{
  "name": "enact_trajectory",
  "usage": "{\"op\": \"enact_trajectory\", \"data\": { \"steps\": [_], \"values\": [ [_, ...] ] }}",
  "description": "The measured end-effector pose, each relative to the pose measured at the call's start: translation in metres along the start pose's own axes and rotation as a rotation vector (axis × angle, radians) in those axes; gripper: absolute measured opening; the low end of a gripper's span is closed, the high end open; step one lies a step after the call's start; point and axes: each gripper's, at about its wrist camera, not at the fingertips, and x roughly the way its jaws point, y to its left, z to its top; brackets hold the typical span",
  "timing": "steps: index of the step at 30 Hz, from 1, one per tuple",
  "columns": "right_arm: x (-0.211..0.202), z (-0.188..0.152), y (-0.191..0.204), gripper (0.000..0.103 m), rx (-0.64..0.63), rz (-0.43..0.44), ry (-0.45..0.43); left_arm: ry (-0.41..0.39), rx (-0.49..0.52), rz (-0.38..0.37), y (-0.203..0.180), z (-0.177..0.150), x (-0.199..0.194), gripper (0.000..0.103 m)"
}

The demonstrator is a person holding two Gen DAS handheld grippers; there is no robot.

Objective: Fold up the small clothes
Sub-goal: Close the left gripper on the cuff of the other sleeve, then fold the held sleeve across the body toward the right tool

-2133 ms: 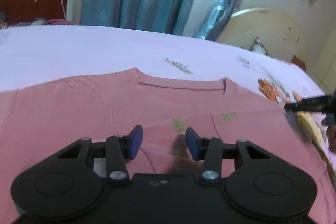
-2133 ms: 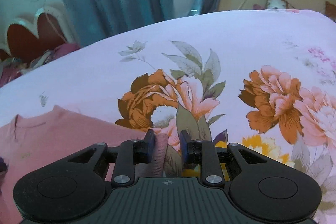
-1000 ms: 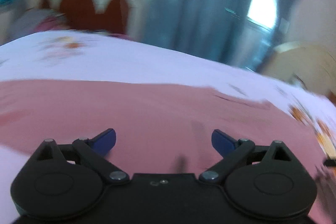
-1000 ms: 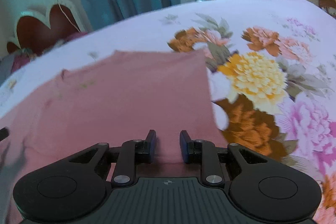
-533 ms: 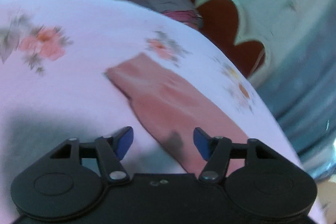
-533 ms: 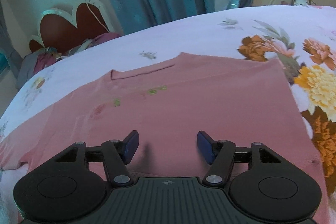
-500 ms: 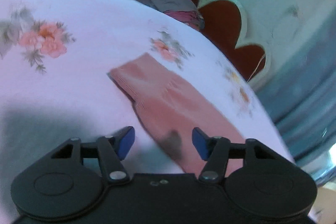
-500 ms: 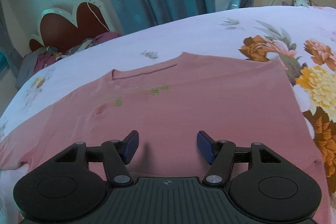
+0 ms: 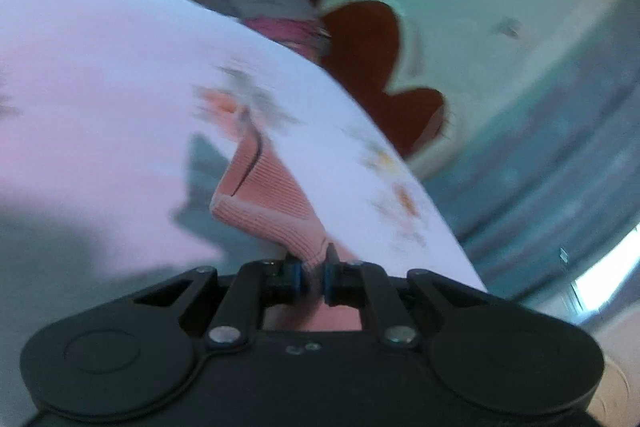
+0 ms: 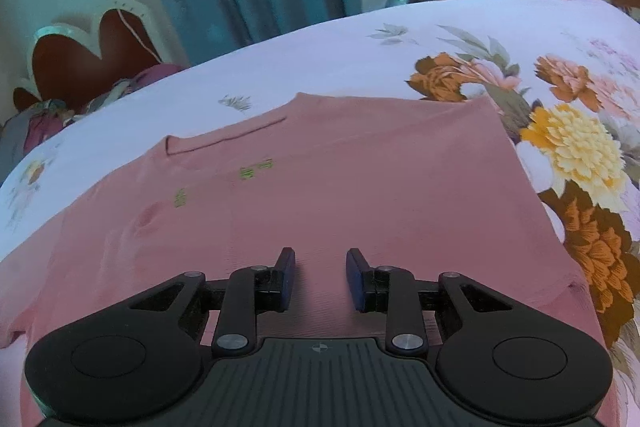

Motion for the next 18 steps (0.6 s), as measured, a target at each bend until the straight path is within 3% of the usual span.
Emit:
{"op": "enact_trajectory", "data": {
  "steps": [6,10,13,18],
  "values": [
    [-0.002,-0.001,-0.006,0.029,0.02,0.018,-0.007,0.123,0.194,-0.19,-0.106,-0.054,0.02,0.009],
    [-0.006,-0.002,-0.014,0.029,0.033,0.025,-0.017,0.19,0.378,-0.32,-0.181,-0.119,0.013,0.009],
    [-0.01,-0.003,-0.024,0.029,0.059,0.035,-0.02,0.252,0.509,-0.373,-0.224,-0.169,0.009,0.009],
    [-0.02,-0.004,-0.039,0.029,0.085,0.057,-0.028,0.351,0.636,-0.412,-0.274,-0.235,0.008,0.009]
  ]
}}
